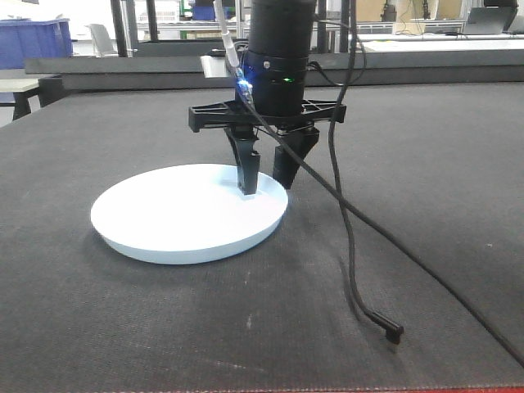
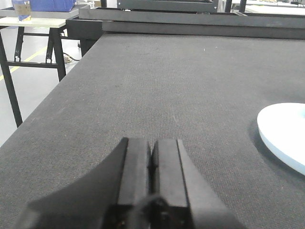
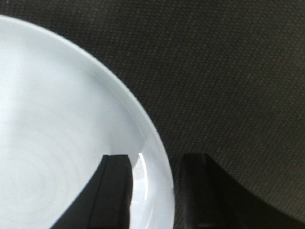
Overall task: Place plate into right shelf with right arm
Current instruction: 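Lower the open right gripper onto the white plate's rim and close it, then lift the white plate off the table with the right gripper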
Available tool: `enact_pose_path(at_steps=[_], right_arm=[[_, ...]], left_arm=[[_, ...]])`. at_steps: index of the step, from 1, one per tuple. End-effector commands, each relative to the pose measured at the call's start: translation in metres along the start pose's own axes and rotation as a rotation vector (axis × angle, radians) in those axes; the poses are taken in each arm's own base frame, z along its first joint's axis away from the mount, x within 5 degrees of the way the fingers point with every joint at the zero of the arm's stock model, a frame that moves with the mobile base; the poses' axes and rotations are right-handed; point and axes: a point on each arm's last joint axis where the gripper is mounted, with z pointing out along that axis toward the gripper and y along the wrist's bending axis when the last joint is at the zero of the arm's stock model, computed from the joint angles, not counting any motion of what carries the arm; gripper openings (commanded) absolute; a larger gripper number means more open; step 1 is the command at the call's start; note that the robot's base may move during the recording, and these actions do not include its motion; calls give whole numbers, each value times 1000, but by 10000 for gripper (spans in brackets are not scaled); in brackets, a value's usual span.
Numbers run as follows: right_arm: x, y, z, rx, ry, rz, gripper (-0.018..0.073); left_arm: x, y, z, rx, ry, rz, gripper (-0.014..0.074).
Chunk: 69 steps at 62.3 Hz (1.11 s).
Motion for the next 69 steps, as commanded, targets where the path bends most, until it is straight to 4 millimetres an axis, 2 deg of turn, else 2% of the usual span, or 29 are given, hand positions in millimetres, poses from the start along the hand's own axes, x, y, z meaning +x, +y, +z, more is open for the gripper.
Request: enact_pose_path(at_steps=[1,13,28,37,46,55,69], right_arm=[[5,-2,-34,7,20,-10,359],[5,-3,-32,8,25,-8,340],[4,-7,-32,11,24,1,40],[3,-11,-43,19,0,3,55],[5,-17,-77,85,-84,-15,55],[13,-21,-124,130,-192,-25,55],[46,-20,-219,94,-394,-19,55]], left_arm=[[-5,0,0,-5,-82,-9,-47],[-5,0,0,-5,-82,-9,-47],[-5,0,0,-5,-82,-9,-47],[-5,0,0,-5,-82,-9,-47],[-5,0,0,-5,-82,-9,-47],[-5,0,0,-5,-82,-9,-47],[-5,0,0,-5,-82,-9,-47]])
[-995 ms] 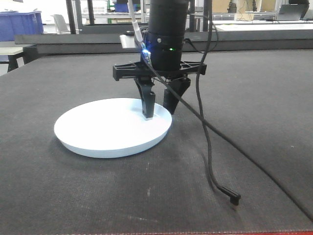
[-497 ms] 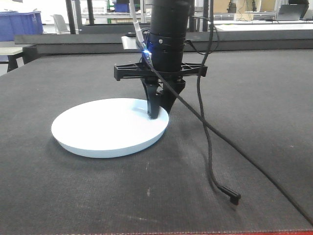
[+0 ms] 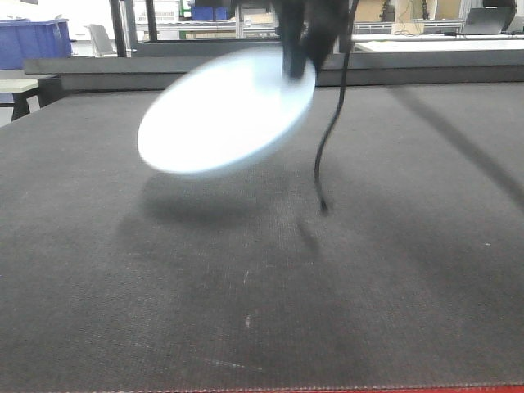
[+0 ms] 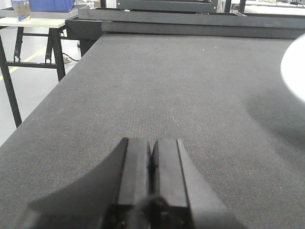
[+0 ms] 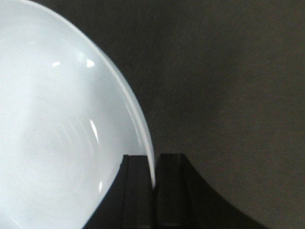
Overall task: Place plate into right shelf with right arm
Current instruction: 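Lift the white plate off the table with the right gripper, then hold the plate upright in the right gripper while the base turns away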
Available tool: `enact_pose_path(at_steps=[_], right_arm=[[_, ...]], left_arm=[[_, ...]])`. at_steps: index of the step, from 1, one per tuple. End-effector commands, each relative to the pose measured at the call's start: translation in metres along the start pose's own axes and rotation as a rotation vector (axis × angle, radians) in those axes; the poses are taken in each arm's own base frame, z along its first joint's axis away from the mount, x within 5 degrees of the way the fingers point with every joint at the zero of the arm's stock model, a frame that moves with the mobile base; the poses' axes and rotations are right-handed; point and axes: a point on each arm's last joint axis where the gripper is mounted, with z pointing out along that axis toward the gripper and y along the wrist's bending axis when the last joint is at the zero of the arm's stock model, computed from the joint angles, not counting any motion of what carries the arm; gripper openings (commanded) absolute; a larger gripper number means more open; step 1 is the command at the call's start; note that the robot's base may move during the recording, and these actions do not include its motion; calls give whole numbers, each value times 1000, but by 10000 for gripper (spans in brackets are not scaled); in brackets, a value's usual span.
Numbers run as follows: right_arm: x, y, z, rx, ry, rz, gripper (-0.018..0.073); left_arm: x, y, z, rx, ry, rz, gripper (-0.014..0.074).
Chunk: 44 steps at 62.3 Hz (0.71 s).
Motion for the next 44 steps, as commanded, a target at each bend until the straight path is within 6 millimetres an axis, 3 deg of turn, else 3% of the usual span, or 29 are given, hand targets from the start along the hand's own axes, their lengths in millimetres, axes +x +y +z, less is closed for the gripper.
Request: enact_pose_path(at_steps=[1,14,29,37,44], right_arm=[[9,-10,-87,-1,-107,21,55],[38,-23,-192,-38,-327,39,55],[102,-43,-305,-83,-601,54,55],[151,-55,-345,-102,-724,54,55],[198,-64,-360,-121,-841,53,55]], left_arm=[[-5,0,0,-5,-82,-9,-47],[-5,0,0,-5,-82,-9,-47],[-5,0,0,-5,-82,-9,-47],[-5,0,0,-5,-82,-9,-47],[-5,0,0,-5,-82,-9,-47]])
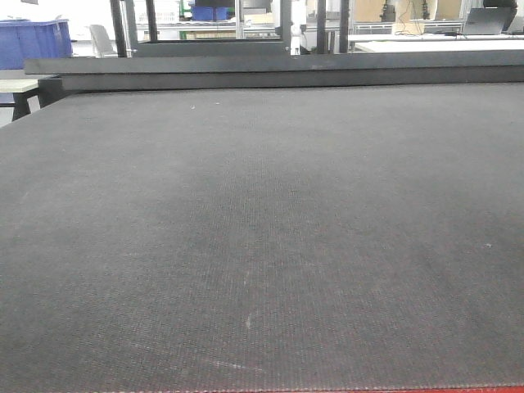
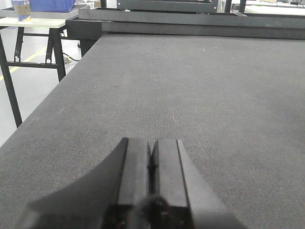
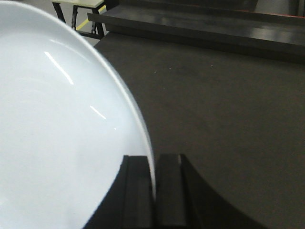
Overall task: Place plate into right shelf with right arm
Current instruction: 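Hold the plate upright in the right gripper while the base turns away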
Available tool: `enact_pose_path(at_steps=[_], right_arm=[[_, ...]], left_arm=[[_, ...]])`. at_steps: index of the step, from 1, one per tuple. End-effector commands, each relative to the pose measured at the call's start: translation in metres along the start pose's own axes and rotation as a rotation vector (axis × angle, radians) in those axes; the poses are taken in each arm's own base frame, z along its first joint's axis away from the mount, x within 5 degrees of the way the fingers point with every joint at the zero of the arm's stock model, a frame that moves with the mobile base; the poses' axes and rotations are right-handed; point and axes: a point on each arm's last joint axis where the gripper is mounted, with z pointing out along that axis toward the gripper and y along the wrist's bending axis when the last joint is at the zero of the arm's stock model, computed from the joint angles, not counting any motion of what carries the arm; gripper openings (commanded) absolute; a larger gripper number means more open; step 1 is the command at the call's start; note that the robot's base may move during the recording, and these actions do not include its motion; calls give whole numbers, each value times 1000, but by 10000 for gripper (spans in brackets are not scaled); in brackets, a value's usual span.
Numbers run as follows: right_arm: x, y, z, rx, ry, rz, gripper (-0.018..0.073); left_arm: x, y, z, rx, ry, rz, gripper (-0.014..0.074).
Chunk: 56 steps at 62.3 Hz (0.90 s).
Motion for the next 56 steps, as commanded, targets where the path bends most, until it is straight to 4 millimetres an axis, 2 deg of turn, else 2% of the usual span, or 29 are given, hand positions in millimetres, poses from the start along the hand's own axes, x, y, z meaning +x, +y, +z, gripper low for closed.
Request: enact_pose_path(at_steps=[1,7,15,19,27,38,56], right_arm=[[15,-7,-41,-6,-138,-9,55],[41,-14,-74,-29,-285,-12,55],[87,-24,-96,-49,-463,-30,55],[111,-27,-99,-66,-547,-37,55],[154,-33,-90,-69,-646,-71,55],[201,-39,-70,-75,-633,-81,55],[237,-40,-49,-112,-765,-109,55]], left_arm=[[-5,0,0,-5,-82,-9,-47],[-5,0,0,-5,-82,-9,-47],[-5,0,0,-5,-82,-9,-47],[-5,0,0,-5,-82,-9,-47],[-5,0,0,-5,-82,-9,-47],[-5,0,0,-5,-82,-9,-47],[-5,0,0,-5,-82,-9,-47]])
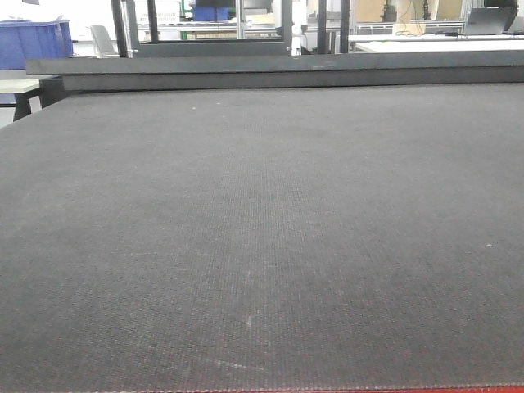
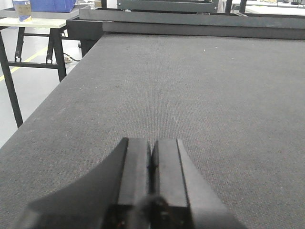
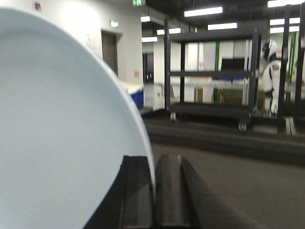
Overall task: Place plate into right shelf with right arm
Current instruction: 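Hold the plate upright in the right gripper while the base turns away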
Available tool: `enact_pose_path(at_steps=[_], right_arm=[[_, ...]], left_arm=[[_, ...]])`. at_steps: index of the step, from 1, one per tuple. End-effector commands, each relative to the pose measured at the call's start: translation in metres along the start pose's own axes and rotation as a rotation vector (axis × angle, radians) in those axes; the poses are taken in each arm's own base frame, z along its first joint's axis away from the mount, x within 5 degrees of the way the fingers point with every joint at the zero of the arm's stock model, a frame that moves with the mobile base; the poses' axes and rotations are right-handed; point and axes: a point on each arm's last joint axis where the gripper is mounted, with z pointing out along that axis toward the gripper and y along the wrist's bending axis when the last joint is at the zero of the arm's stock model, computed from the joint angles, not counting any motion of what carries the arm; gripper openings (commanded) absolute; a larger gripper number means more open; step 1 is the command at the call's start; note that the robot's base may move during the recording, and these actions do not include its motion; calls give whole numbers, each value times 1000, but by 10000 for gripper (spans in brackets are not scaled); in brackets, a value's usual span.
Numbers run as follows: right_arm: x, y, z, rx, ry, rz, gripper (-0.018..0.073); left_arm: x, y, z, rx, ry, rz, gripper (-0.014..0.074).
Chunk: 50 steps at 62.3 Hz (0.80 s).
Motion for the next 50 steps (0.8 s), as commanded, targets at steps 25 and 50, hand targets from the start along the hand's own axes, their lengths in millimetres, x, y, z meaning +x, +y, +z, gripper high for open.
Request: enact_pose_path(at_steps=[25,50], right_arm=[[-1,3,5,-33,-150,-27,55],[-1,3,5,-33,-149,-27,55]], left_arm=[[-5,0,0,-5,-82,-9,-47],[-5,0,0,-5,-82,-9,-47]])
